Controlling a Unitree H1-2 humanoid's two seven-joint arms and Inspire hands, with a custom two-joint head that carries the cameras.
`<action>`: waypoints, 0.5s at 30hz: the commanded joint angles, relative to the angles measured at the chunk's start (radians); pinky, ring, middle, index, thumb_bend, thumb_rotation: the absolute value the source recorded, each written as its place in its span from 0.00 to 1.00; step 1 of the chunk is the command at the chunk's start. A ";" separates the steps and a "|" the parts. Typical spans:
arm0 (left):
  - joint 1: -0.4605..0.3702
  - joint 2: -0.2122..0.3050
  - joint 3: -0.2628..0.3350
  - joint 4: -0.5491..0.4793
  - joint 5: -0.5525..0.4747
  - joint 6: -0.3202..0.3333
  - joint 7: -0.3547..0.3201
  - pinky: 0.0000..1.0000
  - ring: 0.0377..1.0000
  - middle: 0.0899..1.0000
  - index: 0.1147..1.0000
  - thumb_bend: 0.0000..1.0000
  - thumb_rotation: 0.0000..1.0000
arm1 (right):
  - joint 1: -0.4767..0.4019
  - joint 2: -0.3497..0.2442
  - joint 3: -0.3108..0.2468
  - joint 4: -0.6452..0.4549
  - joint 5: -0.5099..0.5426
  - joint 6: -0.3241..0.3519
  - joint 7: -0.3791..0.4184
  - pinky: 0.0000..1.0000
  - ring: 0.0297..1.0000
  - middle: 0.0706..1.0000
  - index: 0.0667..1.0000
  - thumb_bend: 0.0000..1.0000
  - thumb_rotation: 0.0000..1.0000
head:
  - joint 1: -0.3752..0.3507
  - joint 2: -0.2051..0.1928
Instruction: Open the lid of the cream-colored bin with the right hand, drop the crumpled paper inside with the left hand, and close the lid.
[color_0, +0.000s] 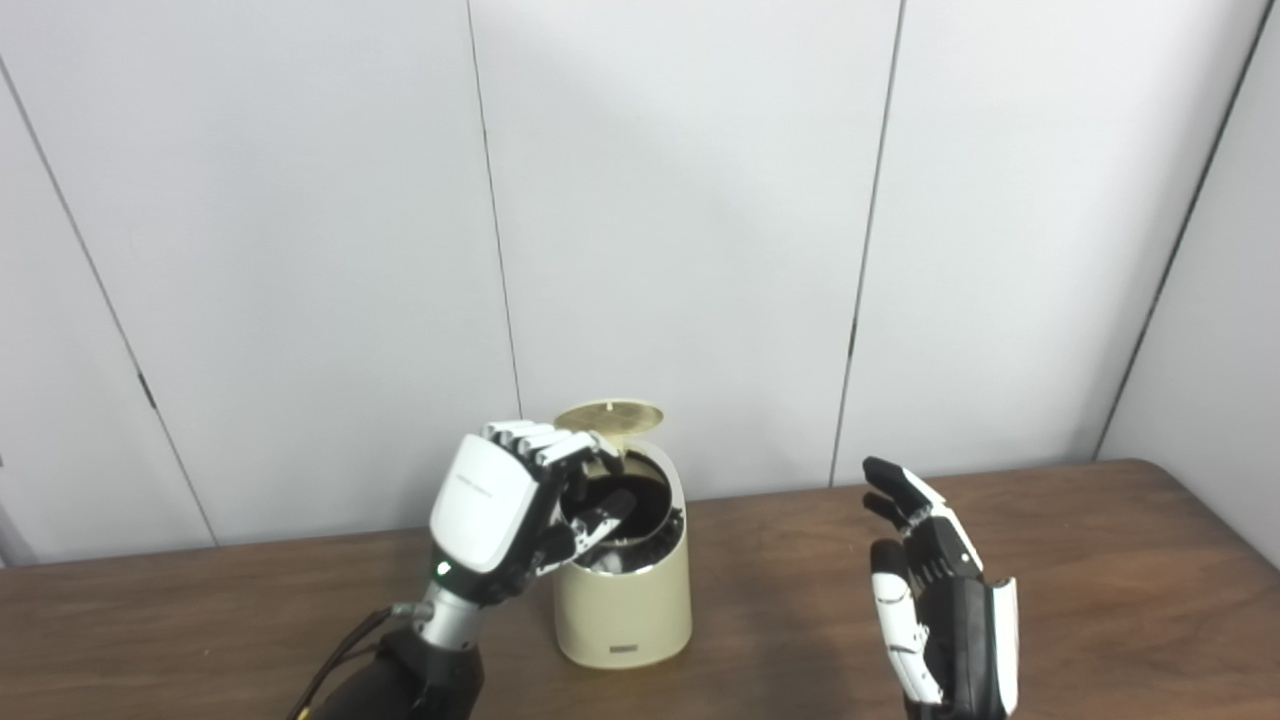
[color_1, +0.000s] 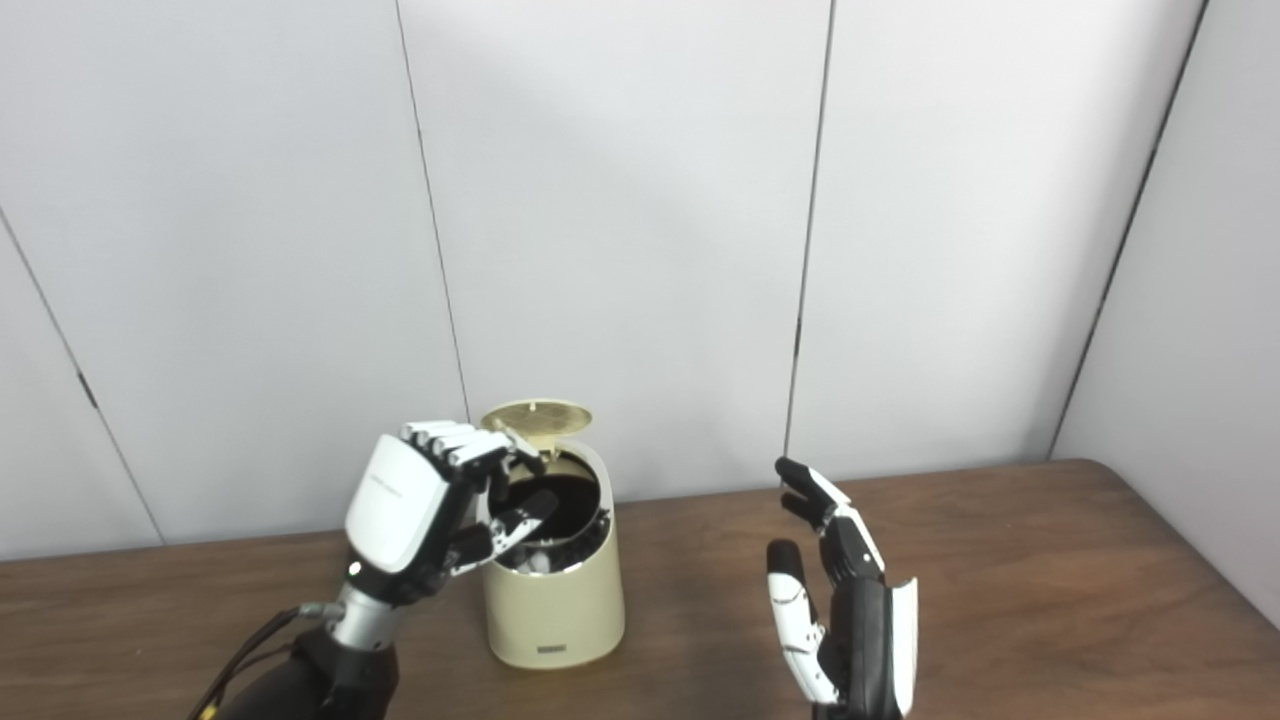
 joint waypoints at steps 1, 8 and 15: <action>-0.008 0.016 0.040 -0.080 -0.020 0.003 -0.007 0.15 0.17 0.19 0.40 0.50 0.07 | -0.029 0.001 -0.003 -0.021 0.002 -0.034 0.014 0.76 0.80 0.78 0.73 0.19 0.72 | 0.003 0.000; 0.180 0.025 0.195 -0.385 -0.123 0.004 -0.136 0.15 0.16 0.19 0.40 0.50 0.07 | -0.032 -0.006 -0.014 -0.017 0.006 -0.033 0.030 0.77 0.81 0.78 0.74 0.18 0.71 | 0.032 0.006; 0.380 -0.011 0.361 -0.644 -0.217 0.054 -0.285 0.17 0.19 0.22 0.40 0.47 0.08 | -0.037 -0.023 -0.025 -0.007 0.013 -0.034 0.035 0.75 0.80 0.78 0.74 0.19 0.73 | 0.055 0.011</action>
